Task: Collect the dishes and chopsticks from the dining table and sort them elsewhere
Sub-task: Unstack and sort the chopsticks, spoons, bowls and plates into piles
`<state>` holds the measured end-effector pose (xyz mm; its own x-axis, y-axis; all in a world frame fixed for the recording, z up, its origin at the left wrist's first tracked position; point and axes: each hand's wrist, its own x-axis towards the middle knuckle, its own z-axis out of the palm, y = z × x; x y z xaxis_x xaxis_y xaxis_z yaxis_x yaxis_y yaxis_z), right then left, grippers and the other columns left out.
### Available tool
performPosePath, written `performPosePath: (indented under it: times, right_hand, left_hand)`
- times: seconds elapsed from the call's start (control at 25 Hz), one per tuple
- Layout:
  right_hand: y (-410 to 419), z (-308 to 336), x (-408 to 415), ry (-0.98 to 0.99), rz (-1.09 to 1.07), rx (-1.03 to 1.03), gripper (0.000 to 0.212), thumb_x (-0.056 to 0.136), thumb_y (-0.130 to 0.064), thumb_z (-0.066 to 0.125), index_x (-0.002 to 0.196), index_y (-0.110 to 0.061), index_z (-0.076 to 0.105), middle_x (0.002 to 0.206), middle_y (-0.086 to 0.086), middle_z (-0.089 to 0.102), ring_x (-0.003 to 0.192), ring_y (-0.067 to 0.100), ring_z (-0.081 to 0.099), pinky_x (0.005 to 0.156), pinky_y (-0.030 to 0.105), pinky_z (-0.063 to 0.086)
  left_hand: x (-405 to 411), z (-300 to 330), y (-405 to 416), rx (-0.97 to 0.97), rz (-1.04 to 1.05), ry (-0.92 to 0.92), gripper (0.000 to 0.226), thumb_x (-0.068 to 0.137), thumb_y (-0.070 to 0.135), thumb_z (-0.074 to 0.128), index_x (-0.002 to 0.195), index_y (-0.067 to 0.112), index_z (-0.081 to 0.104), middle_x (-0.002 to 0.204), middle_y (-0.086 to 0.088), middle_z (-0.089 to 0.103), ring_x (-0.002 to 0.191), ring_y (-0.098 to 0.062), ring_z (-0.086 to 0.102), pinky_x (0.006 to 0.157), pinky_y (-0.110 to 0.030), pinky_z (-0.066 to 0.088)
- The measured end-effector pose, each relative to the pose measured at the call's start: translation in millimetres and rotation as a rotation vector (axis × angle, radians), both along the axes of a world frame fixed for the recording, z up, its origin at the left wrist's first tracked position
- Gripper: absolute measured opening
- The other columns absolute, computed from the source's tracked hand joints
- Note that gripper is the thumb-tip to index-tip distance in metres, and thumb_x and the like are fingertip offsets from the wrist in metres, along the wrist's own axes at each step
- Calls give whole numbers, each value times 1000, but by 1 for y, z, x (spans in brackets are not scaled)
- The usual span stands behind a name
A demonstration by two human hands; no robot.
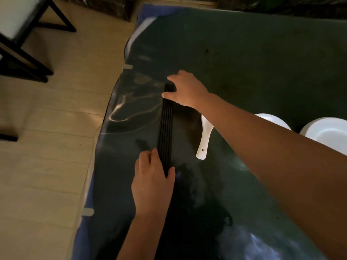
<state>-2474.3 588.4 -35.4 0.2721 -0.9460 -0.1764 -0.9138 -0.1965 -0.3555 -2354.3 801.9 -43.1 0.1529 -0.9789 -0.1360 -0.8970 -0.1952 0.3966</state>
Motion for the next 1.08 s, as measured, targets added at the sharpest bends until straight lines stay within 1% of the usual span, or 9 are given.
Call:
performPosePath:
  times: [0.16,0.28,0.44,0.52,0.64,0.72,0.76,0.88,1.08]
  right_hand:
    - [-2,0,5,70,51,-51,51,83,-41,61,122,-9,54,121,14,50,111,31,51,86,41,46]
    - [-2,1,-4,89,80,-58,46,82,-38,62,116,-6,58,118,14,52,107,30,53,84,38,45]
    - [1,5,-17,110,68,-58,47,82,-35,64,116,-3,58,120,16,52,108,31,54,90,40,46]
    - [1,6,-18,106,81,-50,47,82,-35,64,115,-3,59,120,15,53,108,31,54,90,40,47]
    - [0,7,-19,108,107,-49,47,82,-35,65,115,-2,59,119,16,53,108,32,54,90,42,47]
    - [0,7,-20,102,103,-47,46,81,-35,65,114,-3,60,119,16,54,108,32,53,90,43,47]
    - [0,7,-20,99,102,-47,46,81,-35,65,113,-3,61,118,16,54,107,31,53,89,42,47]
    - [-1,6,-21,91,105,-40,44,82,-34,65,114,-5,61,118,14,55,105,30,55,88,37,46]
    - [-3,4,-24,68,94,-42,48,82,-33,65,121,-7,57,125,11,54,112,28,53,92,35,42]
  left_hand:
    - [-6,-2,0,-28,-40,-7,60,79,34,67,129,8,47,118,-5,50,104,-17,51,68,-22,44]
    - [-10,-3,0,-18,-76,6,60,79,34,66,129,6,47,117,-6,50,104,-18,52,71,-25,49]
    - [-17,-1,5,-34,-140,44,65,77,41,67,129,6,49,116,-8,53,102,-20,56,70,-24,48]
    - [-3,-5,5,-161,-313,23,66,76,49,62,127,9,50,116,-9,57,102,-21,56,74,-30,51]
    - [30,-16,-4,-392,-796,-23,55,79,51,58,122,15,56,117,-9,61,109,-22,53,87,-40,49]
    - [40,-21,-15,-435,-1063,-70,44,82,46,60,115,17,64,117,-8,65,111,-22,57,93,-39,47]
    - [41,-23,-21,-438,-1142,-84,39,83,43,59,111,17,66,115,-7,66,110,-22,60,94,-38,47]
    - [40,-25,-32,-441,-1231,-42,32,87,39,55,103,15,70,109,-7,69,102,-22,64,89,-35,50]
    - [39,-26,-39,-440,-1288,-10,30,89,37,54,99,14,71,105,-5,70,99,-20,64,85,-30,51]
